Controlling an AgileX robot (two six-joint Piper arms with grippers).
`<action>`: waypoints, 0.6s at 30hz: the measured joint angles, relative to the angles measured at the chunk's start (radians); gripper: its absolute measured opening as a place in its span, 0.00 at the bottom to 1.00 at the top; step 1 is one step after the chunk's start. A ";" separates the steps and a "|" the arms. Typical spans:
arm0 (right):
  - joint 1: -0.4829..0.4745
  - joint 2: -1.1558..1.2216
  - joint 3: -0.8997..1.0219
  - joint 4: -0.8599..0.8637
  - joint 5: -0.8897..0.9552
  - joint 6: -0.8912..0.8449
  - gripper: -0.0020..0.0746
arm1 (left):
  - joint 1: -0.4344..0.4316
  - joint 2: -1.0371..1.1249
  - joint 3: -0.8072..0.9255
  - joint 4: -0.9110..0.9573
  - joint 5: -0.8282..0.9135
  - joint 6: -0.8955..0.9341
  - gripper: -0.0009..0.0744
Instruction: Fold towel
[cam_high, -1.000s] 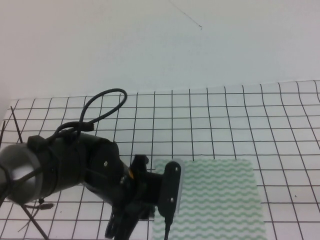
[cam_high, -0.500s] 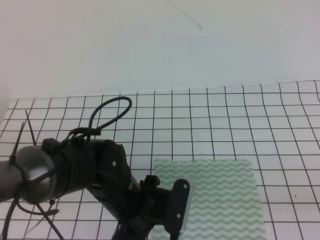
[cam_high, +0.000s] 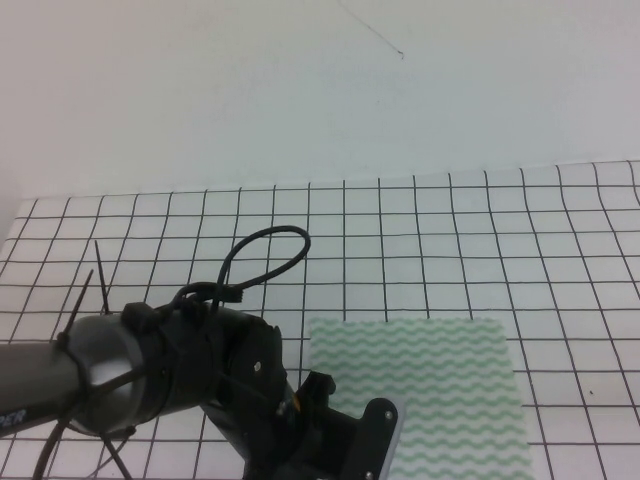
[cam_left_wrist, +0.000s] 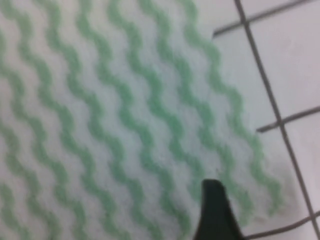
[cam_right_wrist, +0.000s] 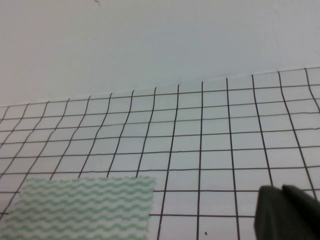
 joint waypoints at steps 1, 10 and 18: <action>0.000 0.000 0.000 0.000 0.000 0.000 0.02 | 0.000 0.003 0.000 0.008 0.000 -0.005 0.54; 0.000 0.000 0.000 0.000 -0.002 0.000 0.02 | 0.000 0.029 0.000 0.004 -0.016 -0.020 0.43; 0.000 0.000 0.000 0.000 -0.002 0.000 0.02 | 0.000 0.054 0.000 0.034 -0.037 -0.056 0.43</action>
